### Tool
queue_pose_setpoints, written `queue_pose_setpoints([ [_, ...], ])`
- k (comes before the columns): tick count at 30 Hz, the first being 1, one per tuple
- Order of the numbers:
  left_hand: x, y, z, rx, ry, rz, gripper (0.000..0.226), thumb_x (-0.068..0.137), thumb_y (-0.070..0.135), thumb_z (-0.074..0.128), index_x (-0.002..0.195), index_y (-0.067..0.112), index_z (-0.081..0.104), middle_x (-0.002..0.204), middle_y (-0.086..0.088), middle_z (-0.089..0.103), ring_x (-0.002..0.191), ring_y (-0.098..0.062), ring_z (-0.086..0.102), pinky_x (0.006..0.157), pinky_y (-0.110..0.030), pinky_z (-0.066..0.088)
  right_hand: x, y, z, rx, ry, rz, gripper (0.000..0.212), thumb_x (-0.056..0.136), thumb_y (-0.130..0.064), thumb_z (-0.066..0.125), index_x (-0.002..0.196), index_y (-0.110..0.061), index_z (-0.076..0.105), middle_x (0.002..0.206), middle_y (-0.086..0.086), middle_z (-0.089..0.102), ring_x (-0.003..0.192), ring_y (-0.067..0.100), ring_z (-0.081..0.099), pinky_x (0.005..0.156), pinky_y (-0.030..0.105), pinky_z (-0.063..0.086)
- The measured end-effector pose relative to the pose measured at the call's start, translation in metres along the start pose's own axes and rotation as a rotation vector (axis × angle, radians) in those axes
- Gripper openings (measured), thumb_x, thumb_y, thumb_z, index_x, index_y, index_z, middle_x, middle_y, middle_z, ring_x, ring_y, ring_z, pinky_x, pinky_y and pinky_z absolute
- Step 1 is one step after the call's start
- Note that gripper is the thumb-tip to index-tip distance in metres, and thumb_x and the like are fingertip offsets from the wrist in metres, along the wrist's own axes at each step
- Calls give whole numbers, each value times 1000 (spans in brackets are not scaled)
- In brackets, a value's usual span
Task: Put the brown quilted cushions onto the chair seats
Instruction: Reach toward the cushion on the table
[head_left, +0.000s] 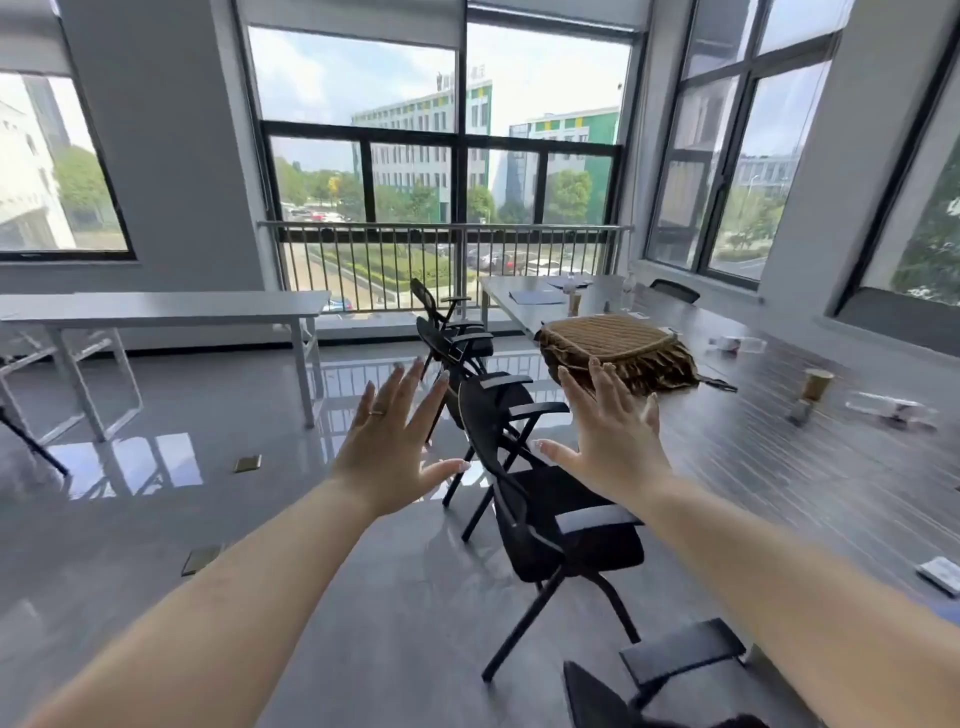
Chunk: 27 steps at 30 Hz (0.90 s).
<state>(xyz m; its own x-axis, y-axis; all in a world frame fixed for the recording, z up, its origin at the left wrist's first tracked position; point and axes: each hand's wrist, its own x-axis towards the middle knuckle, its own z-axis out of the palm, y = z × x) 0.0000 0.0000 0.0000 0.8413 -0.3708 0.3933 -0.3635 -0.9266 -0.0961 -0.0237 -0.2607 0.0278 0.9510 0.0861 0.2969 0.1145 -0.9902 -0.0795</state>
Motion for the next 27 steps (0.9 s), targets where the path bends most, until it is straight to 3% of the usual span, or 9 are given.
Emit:
queue_pose_setpoints([
  [7, 63, -62, 64, -84, -8, 17, 101, 58, 90, -14, 139, 33, -33, 154, -1, -33, 141, -19, -30, 117, -43, -14, 103, -34, 58, -31, 2, -11, 93, 82, -73, 39, 150, -32, -10, 160, 8, -7, 148, 27, -5, 112, 63, 3],
  [10, 105, -108, 90, -102, -62, 44, 99, 54, 89, -19, 132, 35, -45, 148, 0, -42, 138, -19, -36, 117, -43, -16, 168, -53, 86, -9, -16, 28, 94, 81, -74, 39, 150, -34, -10, 160, 8, -8, 148, 26, -8, 112, 64, 0],
  [14, 152, -162, 120, -57, -129, 123, 94, 57, 86, -16, 128, 35, -49, 148, -1, -42, 141, -24, -32, 119, -47, -12, 234, -69, 110, 6, -38, 91, 94, 80, -75, 36, 151, -33, -9, 161, 9, -7, 148, 27, -8, 112, 63, -1],
  [24, 289, -270, 202, -100, -109, 111, 99, 65, 89, 4, 133, 31, -41, 149, 2, -40, 142, -20, -31, 119, -45, -12, 408, -92, 181, 4, -48, 107, 93, 82, -74, 38, 151, -31, -6, 161, 9, -6, 148, 26, -7, 113, 64, 0],
  [27, 351, -302, 237, -102, -77, 115, 103, 66, 88, 8, 141, 29, -30, 153, 1, -31, 143, -18, -26, 119, -45, -10, 482, -92, 214, 5, -20, 100, 92, 82, -73, 38, 151, -30, -4, 161, 8, -4, 148, 26, -5, 112, 63, 1],
])
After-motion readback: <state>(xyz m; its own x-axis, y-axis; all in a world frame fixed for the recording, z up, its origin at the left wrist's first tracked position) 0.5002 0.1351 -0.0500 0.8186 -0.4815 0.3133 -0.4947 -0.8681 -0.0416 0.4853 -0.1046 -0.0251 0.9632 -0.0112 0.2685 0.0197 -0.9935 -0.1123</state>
